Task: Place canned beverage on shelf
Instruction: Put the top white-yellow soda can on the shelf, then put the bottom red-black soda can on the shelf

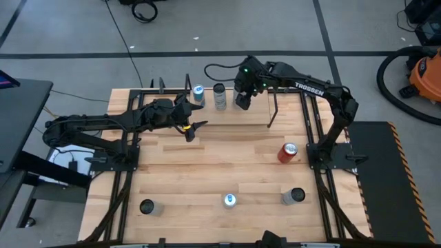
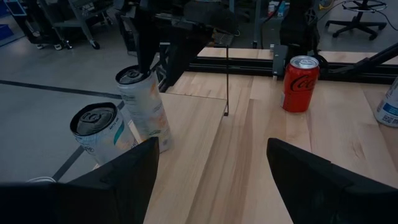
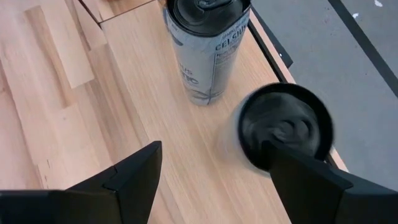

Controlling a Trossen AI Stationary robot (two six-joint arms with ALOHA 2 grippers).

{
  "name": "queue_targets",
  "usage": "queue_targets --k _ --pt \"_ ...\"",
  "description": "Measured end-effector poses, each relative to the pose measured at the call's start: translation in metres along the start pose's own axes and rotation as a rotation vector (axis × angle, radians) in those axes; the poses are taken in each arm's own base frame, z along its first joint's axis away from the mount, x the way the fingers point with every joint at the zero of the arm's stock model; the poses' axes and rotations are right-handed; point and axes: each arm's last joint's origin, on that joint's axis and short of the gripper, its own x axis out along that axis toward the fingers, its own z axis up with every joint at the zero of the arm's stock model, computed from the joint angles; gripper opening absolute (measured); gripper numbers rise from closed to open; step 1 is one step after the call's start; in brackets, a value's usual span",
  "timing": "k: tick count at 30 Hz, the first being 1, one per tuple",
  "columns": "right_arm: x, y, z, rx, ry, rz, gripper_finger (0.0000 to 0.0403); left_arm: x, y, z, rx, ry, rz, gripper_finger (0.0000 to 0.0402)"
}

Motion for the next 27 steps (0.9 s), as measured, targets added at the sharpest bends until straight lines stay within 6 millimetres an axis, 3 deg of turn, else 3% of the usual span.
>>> queue_targets --k 19,27 --pt "-0.001 0.000 0.002 -0.018 -0.016 0.000 0.0295 0.000 0.000 0.000 0.000 0.000 0.000 0.0299" --pt "-0.027 0.003 0.000 -0.028 -0.072 0.029 0.0295 0.000 0.000 0.000 -0.001 0.000 0.000 0.0299"
